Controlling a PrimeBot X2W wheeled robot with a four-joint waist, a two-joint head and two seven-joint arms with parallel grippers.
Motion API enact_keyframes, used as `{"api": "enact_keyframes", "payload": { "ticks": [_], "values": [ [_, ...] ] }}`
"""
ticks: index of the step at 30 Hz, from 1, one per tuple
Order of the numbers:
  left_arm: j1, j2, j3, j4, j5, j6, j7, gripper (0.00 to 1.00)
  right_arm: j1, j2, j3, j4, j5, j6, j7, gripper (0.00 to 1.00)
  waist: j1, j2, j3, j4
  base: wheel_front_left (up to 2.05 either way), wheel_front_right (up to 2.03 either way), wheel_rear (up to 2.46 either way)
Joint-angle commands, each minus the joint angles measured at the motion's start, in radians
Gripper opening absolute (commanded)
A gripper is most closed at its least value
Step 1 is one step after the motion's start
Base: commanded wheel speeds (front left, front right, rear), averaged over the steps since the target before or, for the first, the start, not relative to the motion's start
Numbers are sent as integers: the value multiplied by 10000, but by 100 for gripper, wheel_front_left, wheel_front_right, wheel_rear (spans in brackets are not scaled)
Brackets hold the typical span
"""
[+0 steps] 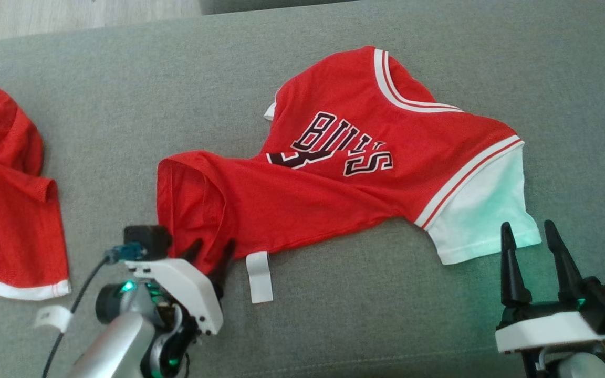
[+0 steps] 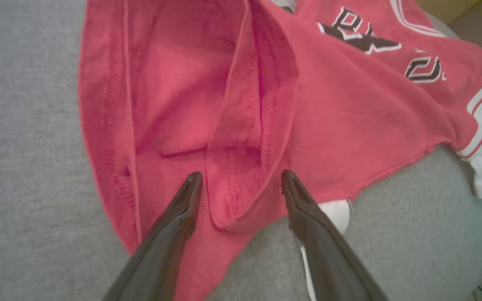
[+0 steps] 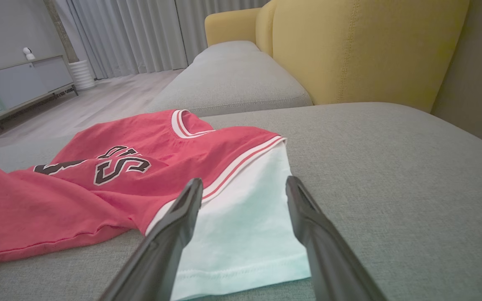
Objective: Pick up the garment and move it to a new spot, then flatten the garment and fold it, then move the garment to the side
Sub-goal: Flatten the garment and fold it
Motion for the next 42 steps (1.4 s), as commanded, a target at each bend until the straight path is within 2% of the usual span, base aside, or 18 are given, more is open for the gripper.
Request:
{"api": "enact_keyframes", "payload": {
  "ticks": [1,2,3,8,12,16,19,21,27,28,29,30,31,32,35,37,39,42],
  "values": [
    [-483,54,265,-213,31,-91,20,100,-360,-57,186,-327,-51,-7,-109,100,0,0,-5,-9,0,0,0],
    [-476,-69,179,-127,-161,-311,132,30,-362,-57,152,-319,-72,-7,-109,100,0,0,-15,-19,0,0,0],
    [-470,-123,168,-76,-260,-365,198,0,-357,-57,124,-316,-64,-7,-109,100,0,0,-17,-15,0,0,0],
    [-587,-184,61,108,-280,-484,240,0,-273,-57,74,-276,37,-7,-109,100,0,0,-74,84,0,0,0],
    [-280,-111,153,-601,-473,-418,254,0,-188,-57,81,-249,96,-7,-109,100,0,0,-184,162,0,0,0],
    [802,228,311,-2150,-1110,-262,686,0,-110,-57,1,-268,176,-7,-109,100,0,0,-238,253,0,0,0],
    [1714,820,304,-2949,-1447,-68,1292,0,-30,-57,-65,-258,241,-7,-109,100,0,0,-242,393,0,0,0],
    [2054,1209,303,-3006,-1321,206,1509,0,-19,-57,-41,-226,257,-7,-109,100,0,0,-224,494,0,0,0],
    [2109,1125,564,-2081,-1350,577,1269,0,-70,-57,104,-109,200,-7,-109,100,0,0,-351,700,0,0,0],
    [2053,1054,579,-1934,-1353,556,1182,11,-63,-57,105,-100,190,-7,-109,100,0,0,-383,724,0,0,0],
    [2018,956,605,-1810,-1419,528,1125,31,-52,-57,106,-92,183,-7,-109,100,0,0,-415,744,0,0,0],
    [2018,956,605,-1810,-1419,528,1125,31,-52,-57,106,-92,183,-7,-109,100,0,0,-415,744,0,0,0],
    [1989,871,618,-1731,-1479,481,1077,91,-35,-57,112,-82,173,-7,-109,100,0,0,-450,756,0,0,0],
    [1980,803,634,-1683,-1540,435,1030,100,-14,-57,117,-70,160,-7,-109,100,0,0,-491,764,0,0,0],
    [2094,840,668,-1657,-1574,388,923,100,90,-56,116,-21,122,-7,-109,100,0,0,-664,755,0,0,0],
    [2248,980,811,-1761,-1411,557,613,100,198,-56,77,-6,118,-7,-109,100,0,0,-828,752,0,0,0],
    [2361,1029,1148,-2035,-1125,857,-146,100,313,-56,9,-77,116,-7,-109,100,0,0,-969,783,0,0,0],
    [2525,1011,1336,-2449,-668,1077,-1102,100,469,-56,-90,-273,47,-7,-109,100,0,0,-1179,883,0,0,0]
  ]
}}
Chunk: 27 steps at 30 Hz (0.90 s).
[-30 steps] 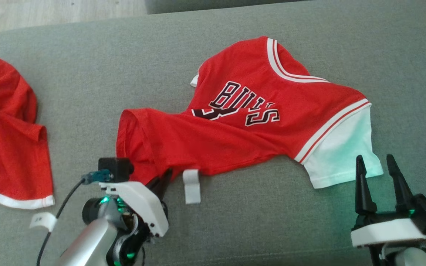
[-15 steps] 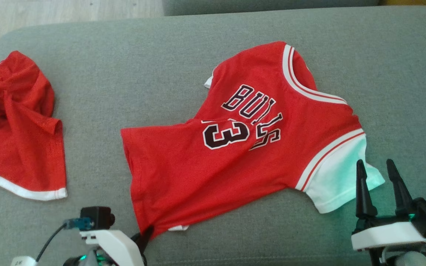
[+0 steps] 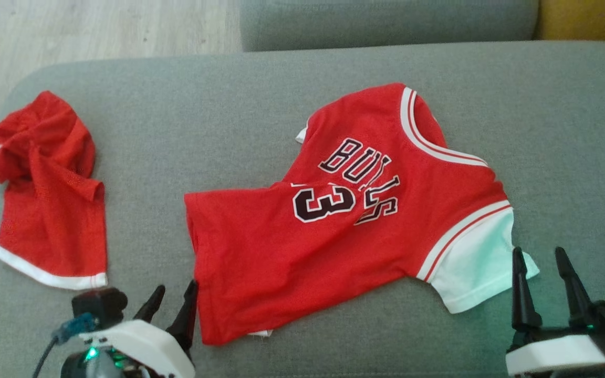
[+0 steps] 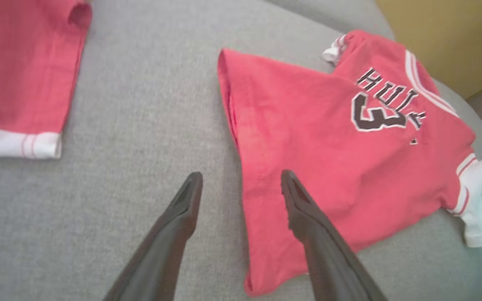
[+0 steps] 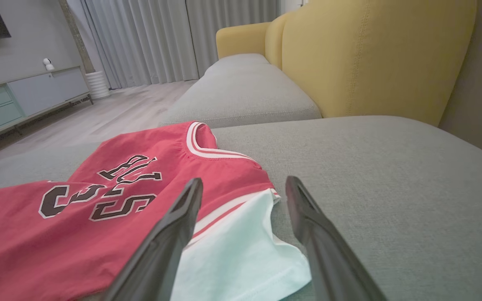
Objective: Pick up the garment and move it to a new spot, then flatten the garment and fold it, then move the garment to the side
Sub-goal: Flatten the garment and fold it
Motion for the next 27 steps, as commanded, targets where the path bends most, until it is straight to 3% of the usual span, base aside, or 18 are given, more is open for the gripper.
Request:
{"api": "enact_keyframes", "payload": {
  "ticks": [1,5,7,14,21,27],
  "values": [
    [-220,188,334,-440,279,38,-290,100,-106,-58,186,-423,-85,-7,-109,100,0,0,-182,104,0,0,0],
    [-113,-140,326,-878,709,252,-1239,100,15,-58,116,-729,-293,-7,-109,100,0,0,-542,277,0,0,0],
    [-85,-303,61,-866,1089,67,-1888,100,55,-58,30,-980,-394,-7,-109,100,0,0,-783,418,0,0,0],
    [-175,-585,-274,332,2599,-195,-2713,100,-58,-58,189,-1042,-502,-7,-109,100,0,0,-1039,597,0,0,0],
    [340,-1285,1070,544,4279,-582,-2747,100,118,-58,202,-577,-489,-7,-109,100,0,0,-1280,650,0,0,0],
    [891,-1900,2288,267,5567,-1305,-2749,100,196,-58,248,17,-398,-7,-109,100,0,0,-1377,684,0,0,0]
  ]
}}
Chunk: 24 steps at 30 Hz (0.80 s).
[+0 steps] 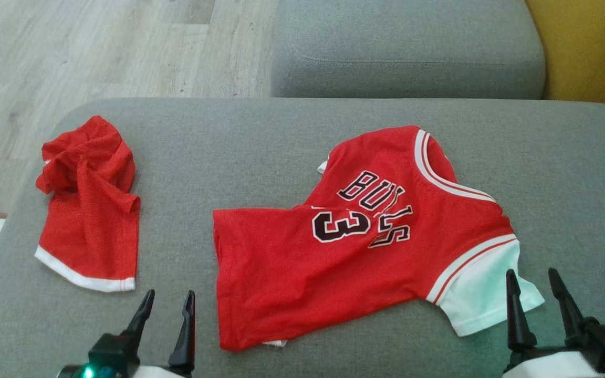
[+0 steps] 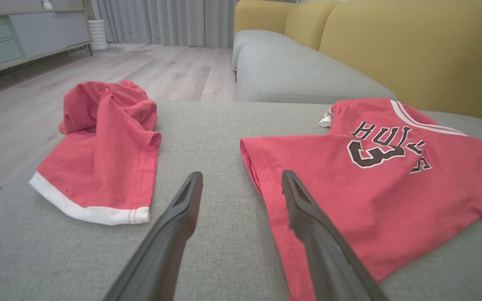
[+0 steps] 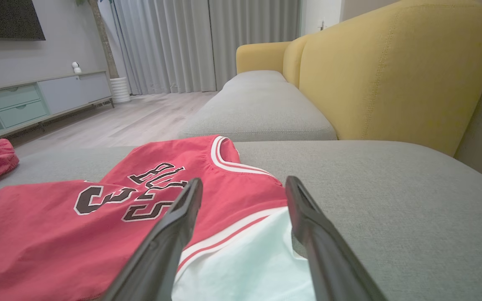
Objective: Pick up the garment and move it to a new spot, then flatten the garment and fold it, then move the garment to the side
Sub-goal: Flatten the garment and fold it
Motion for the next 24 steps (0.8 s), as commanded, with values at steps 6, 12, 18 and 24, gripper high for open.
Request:
{"api": "enact_keyframes", "payload": {
  "ticks": [6,12,18,24],
  "values": [
    [-268,-412,953,-651,728,-592,-123,100,-226,-72,225,-35,118,-7,-109,100,0,-1,-52,23,0,0,0],
    [-152,-784,1424,-591,1125,-1079,-123,100,-234,-72,228,66,108,-7,-109,100,0,-1,-47,-83,0,0,0],
    [-148,-1033,1754,-541,1378,-1359,-123,100,-273,-72,173,95,178,-7,-109,100,0,-1,13,-158,0,0,0],
    [-196,-1226,1922,-484,1414,-1304,-123,100,-586,-72,-19,-218,114,-7,-109,100,0,-1,74,-263,0,0,0]
  ]
}}
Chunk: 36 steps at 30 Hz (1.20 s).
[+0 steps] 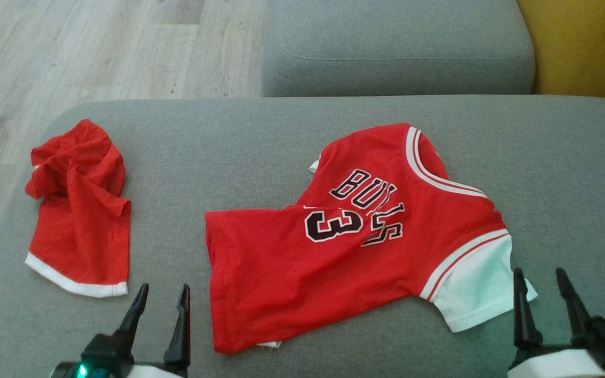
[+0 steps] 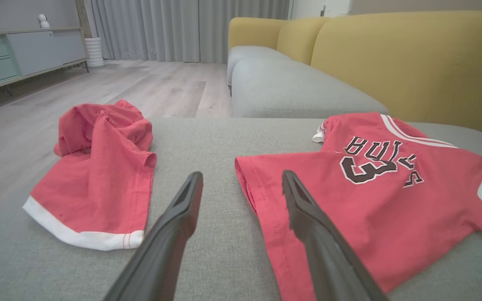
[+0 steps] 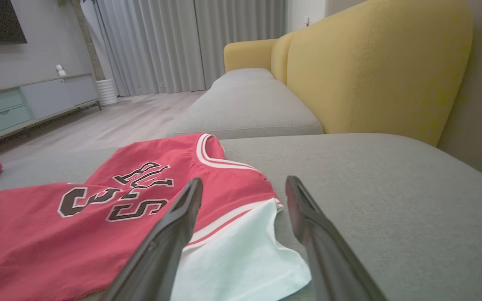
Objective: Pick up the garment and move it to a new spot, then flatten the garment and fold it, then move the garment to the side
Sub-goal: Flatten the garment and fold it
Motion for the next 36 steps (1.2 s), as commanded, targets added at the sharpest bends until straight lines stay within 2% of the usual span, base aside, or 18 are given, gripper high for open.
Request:
{"api": "enact_keyframes", "payload": {
  "ticks": [1,3,9,12,16,22,30,36],
  "values": [
    [-409,-100,308,-80,-28,52,-122,100,-662,-101,120,-414,-214,-7,-109,100,0,0,32,-50,0,0,0],
    [-469,-121,183,329,-94,20,0,100,-925,-215,3,-397,-414,-7,396,100,0,0,74,-108,0,0,0],
    [-750,-144,-381,1053,-275,-233,2172,100,-1598,-1283,311,-225,-816,-7,4003,100,0,0,289,-243,0,0,0],
    [-831,-150,-482,1295,-425,-262,2956,100,-1745,-1805,728,-85,-640,-7,5615,100,0,0,412,-299,0,0,0],
    [-943,-174,-488,1400,-667,-147,3414,100,-1857,-2304,1108,-186,-155,-7,6998,100,0,0,638,-360,0,0,0],
    [-1226,-190,-608,1664,-806,-111,3567,100,-1948,-2532,1153,-415,156,-7,7712,100,0,0,990,-399,0,0,0],
    [-1733,-209,-867,1901,-943,-195,3579,100,-2299,-2418,1000,-198,26,-7,7737,100,0,0,1527,-392,0,0,0],
    [-2009,-221,-1133,2096,-1065,-253,3881,100,-2679,-2469,1296,277,108,-7,7819,100,0,0,1891,-266,0,0,0]
  ]
}}
